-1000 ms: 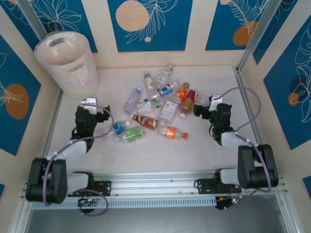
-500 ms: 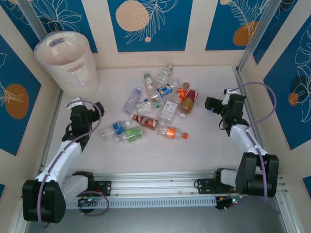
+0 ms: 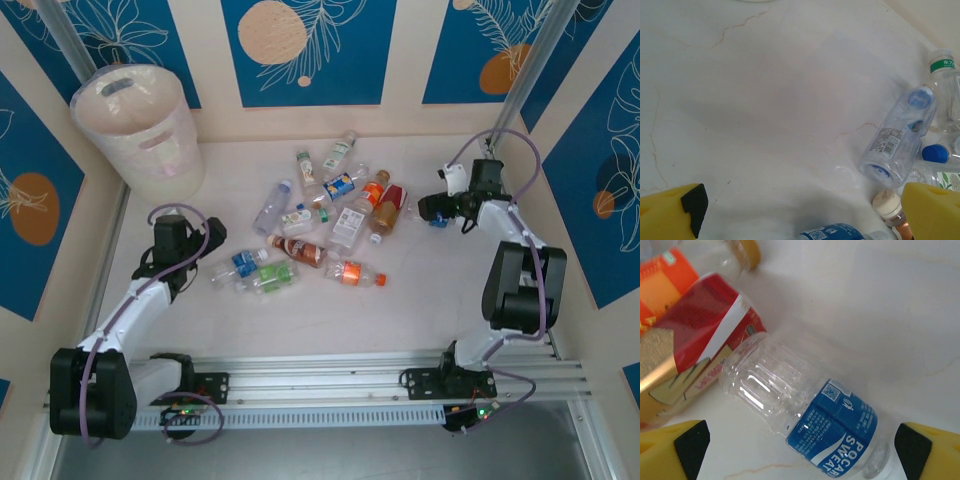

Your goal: Put the plastic bottles in the bin

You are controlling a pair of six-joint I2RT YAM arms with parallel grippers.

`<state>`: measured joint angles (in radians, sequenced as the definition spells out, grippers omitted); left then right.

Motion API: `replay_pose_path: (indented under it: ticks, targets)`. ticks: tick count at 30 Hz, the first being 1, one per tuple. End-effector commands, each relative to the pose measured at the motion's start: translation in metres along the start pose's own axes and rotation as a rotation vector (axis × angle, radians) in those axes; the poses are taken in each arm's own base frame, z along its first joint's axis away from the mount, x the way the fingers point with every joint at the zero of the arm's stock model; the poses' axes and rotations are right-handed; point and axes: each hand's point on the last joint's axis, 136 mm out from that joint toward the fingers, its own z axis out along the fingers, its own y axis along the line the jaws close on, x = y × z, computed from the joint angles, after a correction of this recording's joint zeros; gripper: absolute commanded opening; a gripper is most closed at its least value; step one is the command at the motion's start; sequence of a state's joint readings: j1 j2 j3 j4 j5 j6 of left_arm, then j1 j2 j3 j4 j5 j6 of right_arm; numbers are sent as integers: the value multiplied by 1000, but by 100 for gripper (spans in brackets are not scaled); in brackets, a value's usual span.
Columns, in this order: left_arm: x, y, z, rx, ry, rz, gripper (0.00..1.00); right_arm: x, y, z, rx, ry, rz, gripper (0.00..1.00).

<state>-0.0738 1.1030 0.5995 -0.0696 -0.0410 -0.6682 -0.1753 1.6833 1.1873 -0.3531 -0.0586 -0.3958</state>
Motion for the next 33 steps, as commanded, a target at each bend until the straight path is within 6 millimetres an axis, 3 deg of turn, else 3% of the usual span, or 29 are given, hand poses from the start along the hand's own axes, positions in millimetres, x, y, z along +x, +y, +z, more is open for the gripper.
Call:
replay_pose_path:
  ticks: [1, 12, 17, 28, 33]
  targets:
    - [-11, -6, -4, 12, -18, -19, 100, 22, 11, -2, -120, 143, -169, 97]
    - [-13, -1, -8, -8, -38, -28, 100, 52, -25, 33, -100, 307, -437, 97]
    - [-14, 0, -12, -11, -50, -19, 100, 53, -35, 50, -59, 273, -465, 87]
    - [-10, 3, -9, -18, -37, -10, 100, 58, -30, 75, -29, 230, -575, 74]
    - [-9, 3, -9, -17, -32, -4, 100, 58, -26, 73, -29, 229, -581, 61]
